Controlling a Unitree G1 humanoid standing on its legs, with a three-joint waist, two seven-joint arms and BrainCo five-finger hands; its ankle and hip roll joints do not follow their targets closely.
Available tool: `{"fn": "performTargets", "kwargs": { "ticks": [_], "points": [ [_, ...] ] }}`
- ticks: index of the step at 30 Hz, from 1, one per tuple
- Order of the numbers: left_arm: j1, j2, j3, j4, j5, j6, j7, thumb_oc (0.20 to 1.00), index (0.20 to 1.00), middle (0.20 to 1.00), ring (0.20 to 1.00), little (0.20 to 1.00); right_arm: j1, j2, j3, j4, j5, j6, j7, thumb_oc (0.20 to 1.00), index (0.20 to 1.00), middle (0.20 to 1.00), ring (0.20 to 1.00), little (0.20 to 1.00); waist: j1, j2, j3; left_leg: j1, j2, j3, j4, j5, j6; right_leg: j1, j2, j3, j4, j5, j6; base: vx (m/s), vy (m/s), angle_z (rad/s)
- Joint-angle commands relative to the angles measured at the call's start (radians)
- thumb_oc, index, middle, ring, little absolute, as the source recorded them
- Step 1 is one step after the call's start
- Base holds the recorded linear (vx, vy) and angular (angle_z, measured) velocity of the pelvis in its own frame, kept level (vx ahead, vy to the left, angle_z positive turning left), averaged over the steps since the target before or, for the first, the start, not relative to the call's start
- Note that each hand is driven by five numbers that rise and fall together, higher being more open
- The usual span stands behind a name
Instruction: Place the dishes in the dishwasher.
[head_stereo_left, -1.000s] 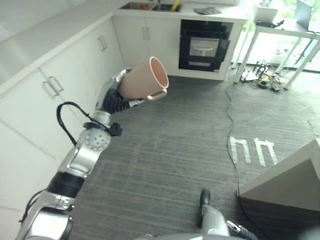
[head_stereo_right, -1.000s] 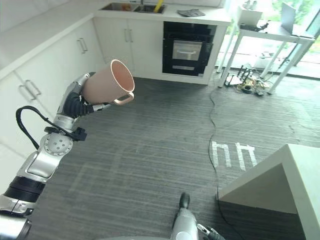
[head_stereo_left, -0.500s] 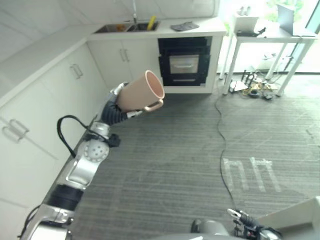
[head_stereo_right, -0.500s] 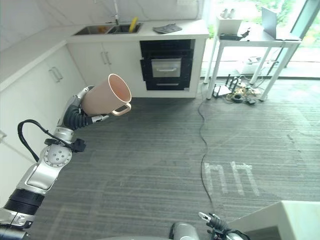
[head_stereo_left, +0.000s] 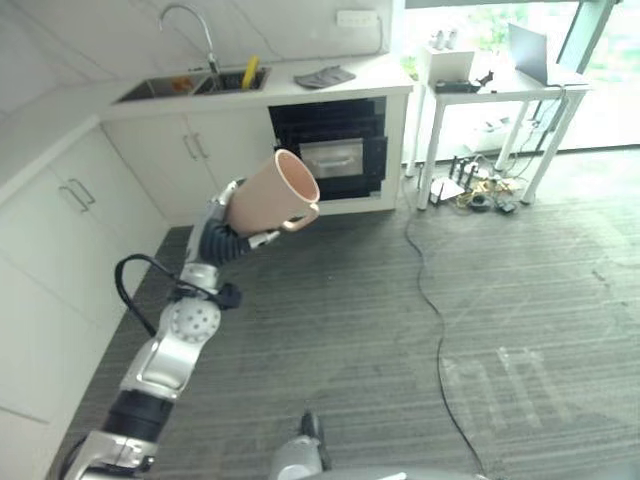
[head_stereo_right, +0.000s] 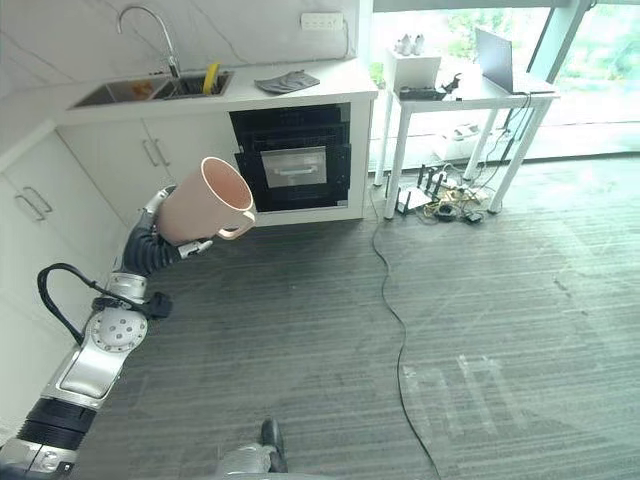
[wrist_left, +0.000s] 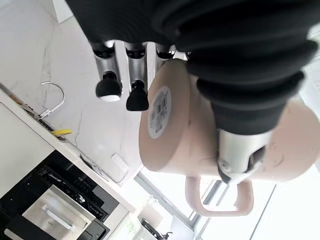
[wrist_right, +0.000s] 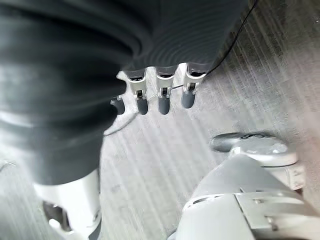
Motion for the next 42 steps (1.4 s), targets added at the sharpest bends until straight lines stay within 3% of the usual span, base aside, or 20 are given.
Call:
{"fn": "performTargets", "kwargs": {
  "ticks": [1, 2, 5, 6, 9, 10, 11, 12, 13, 15, 19, 25, 26, 28, 29, 34, 37, 38, 41, 42],
  "points": [
    [-0.126, 0.055, 0.009, -0.061, 0.016, -0.051, -0.008, 0.2, 0.2, 0.2, 0.2, 0.2, 0.016, 0.048, -0.043, -0.025, 0.053, 0.0, -0.012, 1.0, 1.0, 1.0, 1.0, 1.0, 0.025, 0.008, -0.072, -0.018, -0.073, -0.014, 0.004, -0.06, 0.067, -0.109, 0.015, -0.035, 0.237, 0.181, 0.134, 0.5, 0.663, 0.17],
    [-0.157, 0.069, -0.007, -0.055, 0.002, -0.04, -0.017, 0.2, 0.2, 0.2, 0.2, 0.2, 0.031, 0.062, -0.058, -0.031, 0.077, 0.007, -0.019, 1.0, 1.0, 1.0, 1.0, 1.0, 0.026, -0.002, -0.079, -0.008, -0.125, -0.013, 0.009, -0.092, 0.106, -0.136, 0.012, -0.026, 0.374, 0.298, 0.171, 0.42, 0.565, 0.67],
    [-0.171, 0.089, -0.017, -0.041, -0.021, -0.031, -0.007, 0.2, 0.2, 0.2, 0.2, 0.2, 0.046, 0.072, -0.065, -0.032, 0.027, -0.006, -0.006, 1.0, 1.0, 1.0, 1.0, 1.0, 0.013, 0.004, -0.082, 0.024, -0.158, -0.013, 0.01, -0.13, 0.141, -0.258, 0.0, -0.017, 0.52, 0.37, 0.181, 0.2, 0.266, 0.44],
    [-0.173, 0.099, -0.017, -0.035, -0.029, -0.036, 0.001, 0.2, 0.2, 0.2, 0.2, 0.2, 0.053, 0.078, -0.061, -0.03, 0.016, -0.023, -0.004, 1.0, 1.0, 1.0, 1.0, 1.0, 0.003, 0.006, -0.077, 0.034, -0.162, -0.013, 0.013, -0.14, 0.142, -0.296, 0.008, -0.019, 0.514, 0.356, 0.177, 0.22, 0.243, -0.11],
    [-0.182, 0.114, -0.023, -0.023, -0.035, -0.045, 0.014, 0.2, 0.2, 0.2, 0.2, 0.2, 0.054, 0.082, -0.048, -0.035, 0.038, -0.037, -0.009, 1.0, 1.0, 1.0, 1.0, 1.0, -0.021, 0.011, -0.06, 0.06, -0.162, -0.027, 0.023, -0.15, 0.117, -0.352, 0.017, -0.044, 0.369, 0.287, 0.15, 0.21, 0.119, 0.09],
    [-0.197, 0.109, -0.033, -0.017, -0.02, -0.038, 0.03, 0.2, 0.2, 0.2, 0.2, 0.2, 0.055, 0.075, -0.043, -0.043, 0.042, -0.038, -0.005, 1.0, 1.0, 1.0, 1.0, 1.0, -0.034, 0.018, -0.051, 0.092, -0.149, -0.044, 0.016, -0.15, 0.087, -0.375, -0.008, -0.072, 0.198, 0.279, 0.129, 0.19, 0.021, 0.27],
    [-0.2, 0.108, -0.036, -0.018, -0.018, -0.033, 0.034, 0.2, 0.2, 0.2, 0.2, 0.2, 0.055, 0.073, -0.042, -0.045, 0.04, -0.038, -0.004, 1.0, 1.0, 1.0, 1.0, 1.0, -0.039, 0.019, -0.049, 0.104, -0.148, -0.05, 0.012, -0.153, 0.082, -0.385, -0.014, -0.072, 0.166, 0.289, 0.13, 0.25, 0.008, 0.3],
    [-0.207, 0.107, -0.043, -0.02, -0.017, -0.024, 0.042, 0.2, 0.2, 0.2, 0.2, 0.2, 0.054, 0.071, -0.037, -0.049, 0.032, -0.039, -0.001, 1.0, 1.0, 1.0, 1.0, 1.0, -0.05, 0.017, -0.042, 0.133, -0.15, -0.062, 0.0, -0.167, 0.077, -0.416, -0.037, -0.065, 0.103, 0.325, 0.136, 0.3, -0.033, 0.41],
    [-0.213, 0.106, -0.054, -0.027, -0.016, -0.014, 0.052, 0.2, 0.2, 0.2, 0.2, 0.2, 0.052, 0.071, -0.037, -0.053, 0.033, -0.039, -0.001, 1.0, 1.0, 1.0, 1.0, 1.0, -0.07, 0.011, -0.025, 0.185, -0.157, -0.083, -0.022, -0.202, 0.077, -0.489, -0.089, -0.04, 0.037, 0.417, 0.161, 0.32, -0.051, 0.54],
    [-0.21, 0.108, -0.061, -0.034, -0.019, -0.022, 0.047, 0.2, 0.2, 0.2, 0.2, 0.2, 0.044, 0.075, -0.046, -0.05, 0.043, -0.032, -0.006, 1.0, 1.0, 1.0, 1.0, 1.0, -0.079, 0.006, -0.009, 0.225, -0.154, -0.106, -0.024, -0.241, 0.077, -0.558, -0.137, -0.018, -0.023, 0.481, 0.18, 0.35, -0.082, 0.16],
    [-0.187, 0.11, -0.051, -0.063, -0.026, -0.037, 0.011, 0.2, 0.2, 0.2, 0.2, 0.2, 0.038, 0.089, -0.076, -0.043, 0.036, -0.02, -0.013, 1.0, 1.0, 1.0, 1.0, 1.0, -0.071, -0.001, -0.001, 0.258, -0.149, -0.13, 0.004, -0.297, 0.079, -0.56, -0.173, -0.028, -0.075, 0.505, 0.19, 0.36, -0.082, 0.39],
    [-0.162, 0.084, -0.047, -0.082, -0.007, -0.018, -0.016, 0.2, 0.2, 0.2, 0.2, 0.2, 0.027, 0.082, -0.076, -0.025, 0.056, -0.001, -0.008, 1.0, 1.0, 1.0, 1.0, 1.0, -0.068, -0.016, -0.026, 0.26, -0.129, -0.13, 0.119, -0.365, 0.077, -0.511, -0.152, -0.041, -0.019, 0.433, 0.171, 0.38, -0.094, 0.47],
    [-0.134, 0.083, -0.034, -0.073, 0.003, -0.018, -0.001, 0.2, 0.2, 0.2, 0.2, 0.2, 0.005, 0.068, -0.044, -0.035, 0.033, 0.026, -0.004, 1.0, 1.0, 1.0, 1.0, 1.0, -0.067, -0.008, -0.053, 0.268, -0.088, -0.125, 0.2, -0.358, 0.051, -0.482, -0.096, -0.051, -0.005, 0.331, 0.127, 0.44, -0.109, 0.05],
    [-0.126, 0.088, -0.024, -0.071, 0.0, -0.011, 0.006, 0.2, 0.2, 0.2, 0.2, 0.2, -0.006, 0.056, -0.03, -0.038, 0.024, 0.038, 0.002, 1.0, 1.0, 1.0, 1.0, 1.0, -0.069, -0.003, -0.069, 0.267, -0.062, -0.126, 0.254, -0.313, 0.025, -0.459, -0.057, -0.055, -0.02, 0.304, 0.099, 0.49, -0.131, -0.21],
    [-0.119, 0.09, -0.015, -0.072, -0.004, -0.001, 0.01, 0.2, 0.2, 0.2, 0.2, 0.2, -0.019, 0.036, -0.02, -0.036, 0.018, 0.051, 0.011, 1.0, 1.0, 1.0, 1.0, 1.0, -0.068, 0.008, -0.083, 0.256, -0.031, -0.132, 0.351, -0.227, -0.017, -0.425, -0.01, -0.062, -0.045, 0.276, 0.065, 0.4, -0.13, -0.25],
    [-0.108, 0.093, 0.012, -0.085, -0.021, 0.019, 0.006, 0.2, 0.2, 0.2, 0.2, 0.2, -0.036, -0.017, -0.017, -0.022, 0.0, 0.053, 0.033, 1.0, 1.0, 1.0, 1.0, 1.0, -0.043, -0.013, -0.074, 0.026, -0.001, -0.177, 0.735, -0.057, -0.066, -0.319, 0.023, -0.048, -0.124, 0.241, -0.015, 0.27, -0.081, -0.38],
    [-0.126, 0.088, 0.003, -0.074, -0.016, 0.01, 0.014, 0.2, 0.2, 0.2, 0.2, 0.2, -0.037, -0.024, -0.035, -0.011, -0.01, 0.036, 0.047, 1.0, 1.0, 1.0, 1.0, 1.0, -0.049, 0.006, -0.057, -0.033, 0.059, -0.145, 0.628, -0.062, -0.056, -0.287, 0.048, -0.062, -0.126, 0.218, -0.025, 0.19, 0.099, 0.0],
    [-0.126, 0.089, -0.004, -0.07, -0.016, 0.004, 0.031, 0.2, 0.2, 0.2, 0.2, 0.2, -0.04, -0.016, -0.037, -0.004, -0.02, 0.026, 0.04, 1.0, 1.0, 1.0, 1.0, 1.0, -0.044, 0.024, -0.043, -0.019, 0.068, -0.105, 0.416, -0.037, -0.059, -0.243, 0.068, -0.053, -0.133, 0.198, -0.015, 0.28, 0.245, 0.05],
    [-0.116, 0.068, -0.022, -0.097, -0.002, 0.005, 0.039, 0.2, 0.2, 0.2, 0.2, 0.2, -0.035, 0.003, -0.024, -0.004, 0.003, 0.026, 0.006, 1.0, 1.0, 1.0, 1.0, 1.0, -0.011, 0.05, -0.023, -0.047, 0.056, -0.126, 0.084, 0.073, -0.084, -0.183, 0.086, -0.019, -0.15, 0.186, 0.01, 0.38, 0.28, 0.03],
    [-0.109, 0.064, -0.024, -0.107, 0.003, 0.005, 0.039, 0.2, 0.2, 0.2, 0.2, 0.2, -0.032, 0.006, -0.02, -0.005, 0.009, 0.027, 0.001, 1.0, 1.0, 1.0, 1.0, 1.0, -0.004, 0.053, -0.02, -0.051, 0.054, -0.136, 0.048, 0.1, -0.09, -0.174, 0.087, -0.012, -0.154, 0.187, 0.014, 0.42, 0.261, -0.05]
  ]
}}
